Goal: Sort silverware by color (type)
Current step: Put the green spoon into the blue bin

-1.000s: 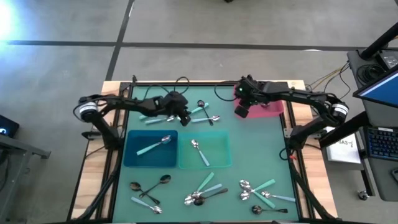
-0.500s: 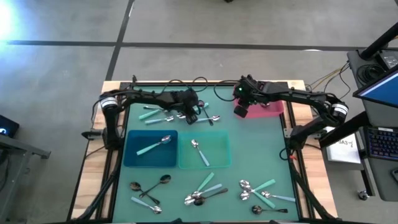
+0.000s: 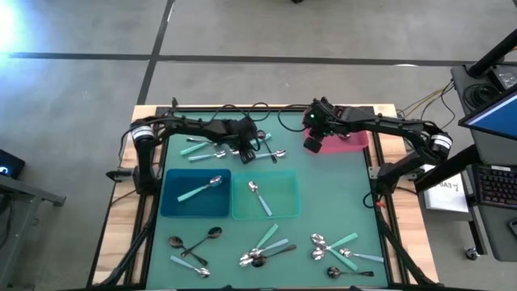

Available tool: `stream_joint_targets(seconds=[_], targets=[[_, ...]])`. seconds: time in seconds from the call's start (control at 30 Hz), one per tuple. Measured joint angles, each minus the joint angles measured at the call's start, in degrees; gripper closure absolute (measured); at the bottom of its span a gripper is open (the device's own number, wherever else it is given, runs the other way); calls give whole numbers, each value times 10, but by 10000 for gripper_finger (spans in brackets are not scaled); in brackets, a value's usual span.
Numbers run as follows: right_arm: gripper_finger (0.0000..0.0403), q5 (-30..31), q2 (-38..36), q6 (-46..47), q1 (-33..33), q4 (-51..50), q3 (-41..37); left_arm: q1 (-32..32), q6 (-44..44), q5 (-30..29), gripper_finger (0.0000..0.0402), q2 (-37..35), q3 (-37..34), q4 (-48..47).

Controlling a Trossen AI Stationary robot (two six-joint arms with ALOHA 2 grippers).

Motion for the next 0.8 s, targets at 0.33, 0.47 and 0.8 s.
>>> stream_joint_targets(seconds=[0.33,0.47,0.8], targets=[[321,0,0,11,0,0,0,0,2,-3,382,5,77,-134],[321,0,0,11,0,0,0,1,16,-5,390,5,119,-220],[321,0,0,11,0,2,0,1,29,-50,390,3,203,-414]])
